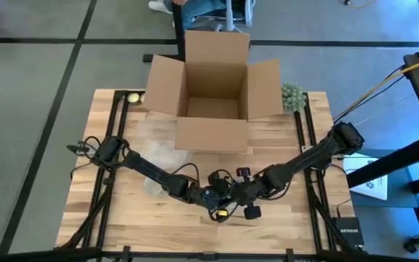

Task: Wrap mug
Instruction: Wrap the green mug with the bubble wrap, then put the green mug into the box

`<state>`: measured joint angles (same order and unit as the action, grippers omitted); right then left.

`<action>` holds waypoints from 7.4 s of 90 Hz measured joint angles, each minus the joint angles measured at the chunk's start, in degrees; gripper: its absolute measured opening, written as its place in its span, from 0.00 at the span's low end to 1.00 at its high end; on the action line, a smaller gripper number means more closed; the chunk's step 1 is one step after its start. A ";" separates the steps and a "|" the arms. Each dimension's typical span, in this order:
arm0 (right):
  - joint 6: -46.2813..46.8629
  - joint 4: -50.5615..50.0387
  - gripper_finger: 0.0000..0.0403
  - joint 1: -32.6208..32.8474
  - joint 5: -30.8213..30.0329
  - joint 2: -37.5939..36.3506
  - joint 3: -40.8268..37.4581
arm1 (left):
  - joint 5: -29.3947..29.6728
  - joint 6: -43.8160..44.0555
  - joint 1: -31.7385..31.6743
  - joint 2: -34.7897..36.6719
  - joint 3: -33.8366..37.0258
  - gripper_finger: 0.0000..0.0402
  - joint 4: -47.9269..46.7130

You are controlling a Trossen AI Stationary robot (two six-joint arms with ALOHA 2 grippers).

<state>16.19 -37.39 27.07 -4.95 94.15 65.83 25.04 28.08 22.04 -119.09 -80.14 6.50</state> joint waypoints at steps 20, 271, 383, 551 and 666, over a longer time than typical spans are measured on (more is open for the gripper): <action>0.03 -2.33 0.00 -0.04 -3.36 -2.89 0.81 | -0.16 0.00 0.00 0.00 0.00 0.19 0.04; -0.39 8.55 0.00 -0.74 -8.49 2.49 -8.95 | -0.47 0.43 -0.11 0.02 0.02 0.19 0.57; -6.79 -4.75 0.17 3.38 -4.83 -10.97 -5.43 | -0.42 0.04 -0.07 0.00 0.02 0.19 0.59; -12.79 -5.03 0.02 10.51 -5.59 6.20 0.32 | 1.70 -3.26 7.54 11.38 -5.07 0.19 -15.14; -31.63 -24.23 0.02 -41.36 -8.51 6.32 65.80 | 9.07 13.98 16.44 20.63 -5.11 0.19 -50.51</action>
<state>-15.45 -61.63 -14.29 -13.46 100.47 131.63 34.12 42.06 38.48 -98.45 -85.25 -44.01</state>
